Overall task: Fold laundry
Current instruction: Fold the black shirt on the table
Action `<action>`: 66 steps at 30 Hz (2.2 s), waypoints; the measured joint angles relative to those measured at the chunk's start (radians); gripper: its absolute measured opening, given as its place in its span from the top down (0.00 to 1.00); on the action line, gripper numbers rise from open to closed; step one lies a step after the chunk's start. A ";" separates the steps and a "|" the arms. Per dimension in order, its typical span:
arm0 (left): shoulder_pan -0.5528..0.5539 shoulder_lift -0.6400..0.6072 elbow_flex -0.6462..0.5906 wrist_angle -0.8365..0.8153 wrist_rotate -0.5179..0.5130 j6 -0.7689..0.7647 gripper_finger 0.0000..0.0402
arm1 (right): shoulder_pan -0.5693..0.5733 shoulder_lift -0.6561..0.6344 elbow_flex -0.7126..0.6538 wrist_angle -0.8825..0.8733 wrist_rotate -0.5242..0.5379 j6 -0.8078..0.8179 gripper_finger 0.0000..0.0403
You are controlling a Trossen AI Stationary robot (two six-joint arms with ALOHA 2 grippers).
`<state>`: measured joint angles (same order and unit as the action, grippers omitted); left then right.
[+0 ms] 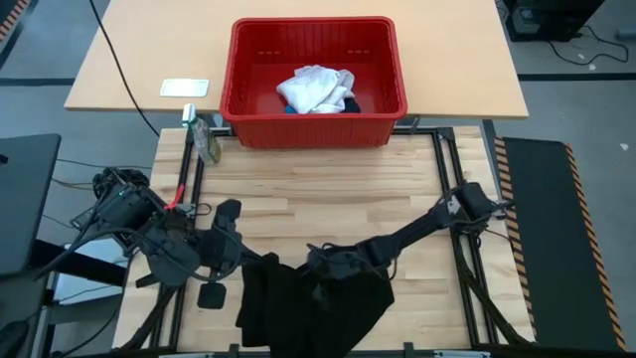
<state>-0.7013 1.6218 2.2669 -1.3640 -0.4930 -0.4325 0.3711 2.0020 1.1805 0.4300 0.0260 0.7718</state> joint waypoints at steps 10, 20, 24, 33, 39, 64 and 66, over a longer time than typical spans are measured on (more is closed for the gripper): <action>0.031 0.000 0.000 -0.082 -0.006 -0.121 1.00 | -0.006 0.039 0.002 0.117 -0.198 0.007 0.80; 0.060 0.000 0.000 -0.207 -0.002 -0.262 1.00 | 0.004 -0.146 0.002 -0.253 -0.242 -0.057 0.98; 0.047 0.000 0.000 -0.207 0.048 -0.283 1.00 | 0.027 -0.342 0.002 -0.614 -0.148 -0.137 0.99; -0.033 0.037 0.000 -0.123 0.126 -0.301 1.00 | 0.152 -0.792 0.072 -0.950 -0.037 -0.186 0.99; -0.084 0.040 0.000 0.218 0.183 -0.256 1.00 | 0.276 -0.963 0.205 -0.912 -0.065 -0.231 0.99; -0.120 0.026 0.001 0.653 -0.030 -0.026 1.00 | 0.443 -0.787 0.747 -1.001 0.309 -0.880 0.99; -0.113 0.026 0.000 0.454 -0.102 -0.156 1.00 | 0.419 -0.806 0.748 -1.158 0.525 -0.852 0.99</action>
<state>-0.8139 1.6475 2.2673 -0.9103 -0.5949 -0.5889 0.7905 1.1960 1.9282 -0.7280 0.5513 -0.0801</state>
